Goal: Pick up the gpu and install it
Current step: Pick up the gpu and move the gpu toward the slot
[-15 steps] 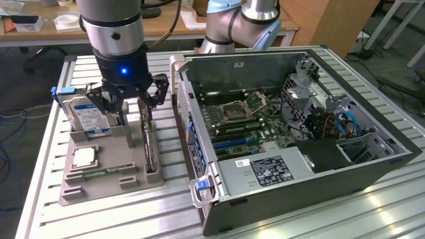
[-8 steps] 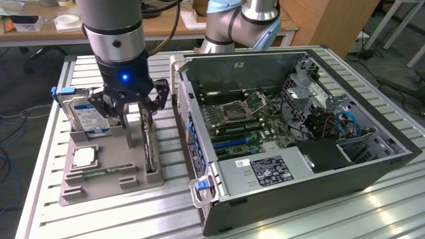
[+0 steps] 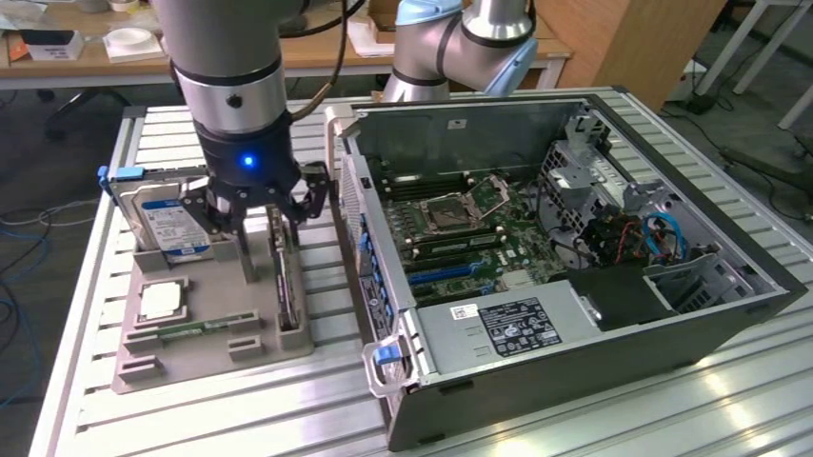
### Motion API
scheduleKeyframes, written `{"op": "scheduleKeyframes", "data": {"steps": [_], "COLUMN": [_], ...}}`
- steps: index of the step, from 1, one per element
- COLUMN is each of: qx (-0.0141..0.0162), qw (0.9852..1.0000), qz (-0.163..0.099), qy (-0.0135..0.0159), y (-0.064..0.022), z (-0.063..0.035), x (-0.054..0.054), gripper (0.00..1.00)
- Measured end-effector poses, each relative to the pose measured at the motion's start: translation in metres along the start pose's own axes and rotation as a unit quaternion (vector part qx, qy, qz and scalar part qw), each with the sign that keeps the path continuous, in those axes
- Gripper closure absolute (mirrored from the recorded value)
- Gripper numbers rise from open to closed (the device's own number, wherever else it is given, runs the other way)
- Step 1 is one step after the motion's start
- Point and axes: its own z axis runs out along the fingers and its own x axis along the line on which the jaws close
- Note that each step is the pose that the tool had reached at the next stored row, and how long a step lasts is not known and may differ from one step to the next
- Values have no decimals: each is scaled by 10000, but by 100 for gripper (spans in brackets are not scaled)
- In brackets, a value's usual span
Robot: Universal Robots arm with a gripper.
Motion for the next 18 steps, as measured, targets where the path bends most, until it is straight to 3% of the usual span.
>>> {"op": "scheduleKeyframes", "data": {"steps": [6,9,18], "qx": [1,3,5], "qw": [10000,10000,9997], "qz": [34,71,245], "qy": [-1,-2,-10], "y": [-11,-32,-33], "z": [109,307,314], "x": [-4,0,-5], "gripper": [41,41,41]}}
